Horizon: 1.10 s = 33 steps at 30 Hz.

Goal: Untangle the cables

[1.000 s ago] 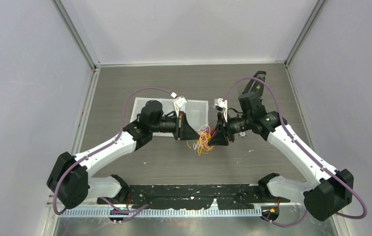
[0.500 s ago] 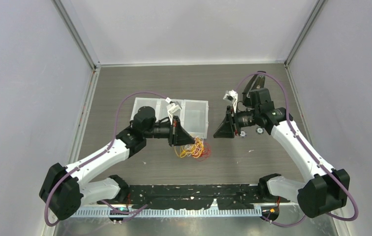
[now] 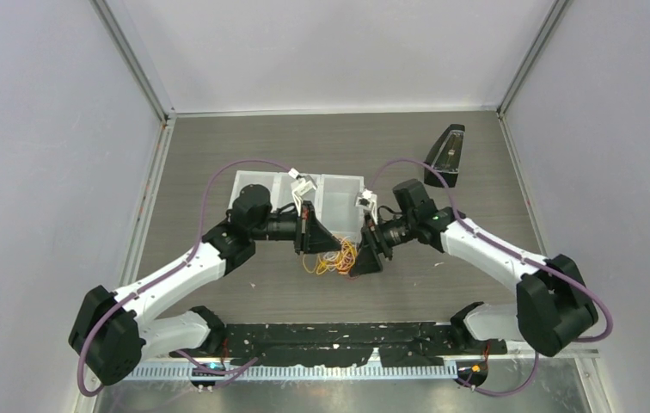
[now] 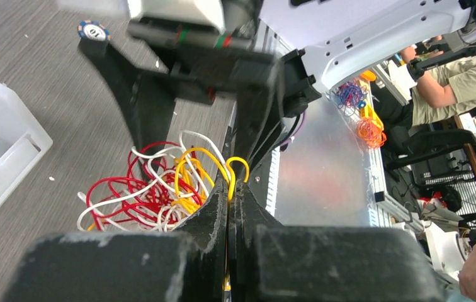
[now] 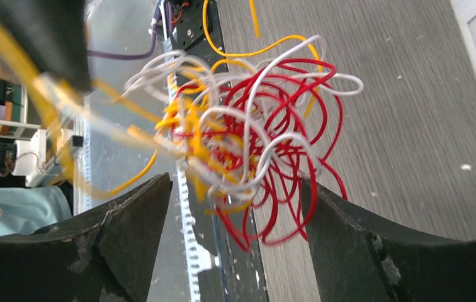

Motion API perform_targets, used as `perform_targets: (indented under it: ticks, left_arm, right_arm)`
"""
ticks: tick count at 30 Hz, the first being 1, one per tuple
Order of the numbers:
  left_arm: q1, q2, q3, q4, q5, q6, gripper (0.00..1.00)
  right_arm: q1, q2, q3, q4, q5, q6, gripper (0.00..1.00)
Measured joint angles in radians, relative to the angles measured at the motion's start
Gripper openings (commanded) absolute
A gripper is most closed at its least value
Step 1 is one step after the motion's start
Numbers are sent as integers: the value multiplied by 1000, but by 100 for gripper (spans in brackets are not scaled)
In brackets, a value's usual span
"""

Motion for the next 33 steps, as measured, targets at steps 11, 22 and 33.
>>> perform_targets:
  ticks: [11,22,33]
  left_arm:
    - [171,-114,59,-137,1,35,0]
    - [492,-288,256,-753,-65,573,0]
    - [999,-268,276,-982,-76,843,0]
  right_arm:
    - [-8,84,-12,119,45,43,5]
    - [-403,66,262,-386,282,-322,5]
    - [-635,43,127,-711,586,-776,5]
